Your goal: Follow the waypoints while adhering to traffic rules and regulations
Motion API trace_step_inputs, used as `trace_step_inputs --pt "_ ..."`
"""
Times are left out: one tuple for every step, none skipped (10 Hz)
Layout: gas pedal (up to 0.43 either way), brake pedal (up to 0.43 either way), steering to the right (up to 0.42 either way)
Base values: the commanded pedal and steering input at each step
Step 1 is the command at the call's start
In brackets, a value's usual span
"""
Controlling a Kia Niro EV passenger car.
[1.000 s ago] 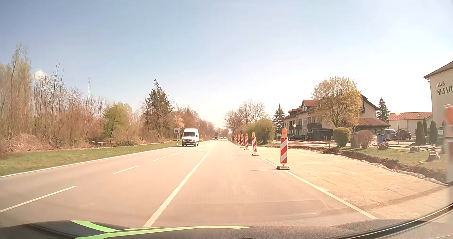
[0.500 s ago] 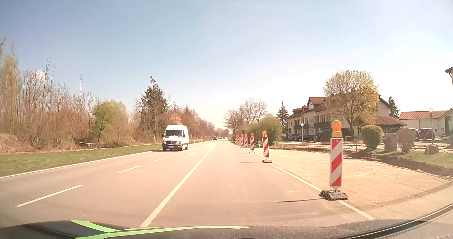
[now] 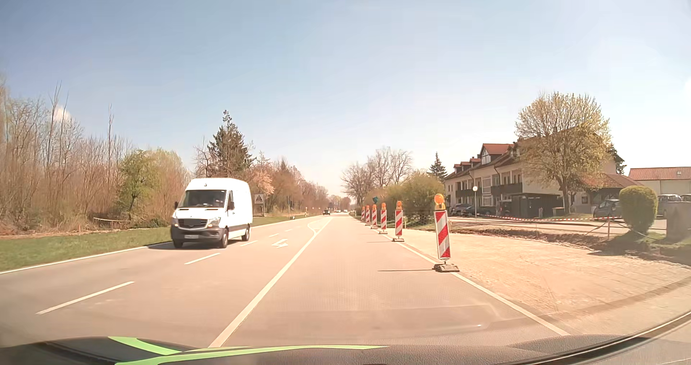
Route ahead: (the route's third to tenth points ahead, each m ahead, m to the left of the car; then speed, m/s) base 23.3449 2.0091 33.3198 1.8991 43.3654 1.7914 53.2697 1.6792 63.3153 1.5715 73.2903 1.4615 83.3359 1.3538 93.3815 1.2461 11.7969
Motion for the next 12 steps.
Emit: trace_step_inputs --pt "0.118 0.000 -0.003" --pt "0.118 0.000 -0.002" --pt "0.118 0.000 -0.002" --pt "0.118 0.000 -0.003" --pt "0.118 0.000 -0.002" --pt "0.118 0.000 -0.002" --pt "0.118 0.000 -0.002" --pt "0.118 0.000 -0.002" --pt "0.110 0.000 -0.002" --pt "0.110 0.000 -0.002" --pt "0.110 0.000 -0.002" --pt "0.098 0.000 -0.002"
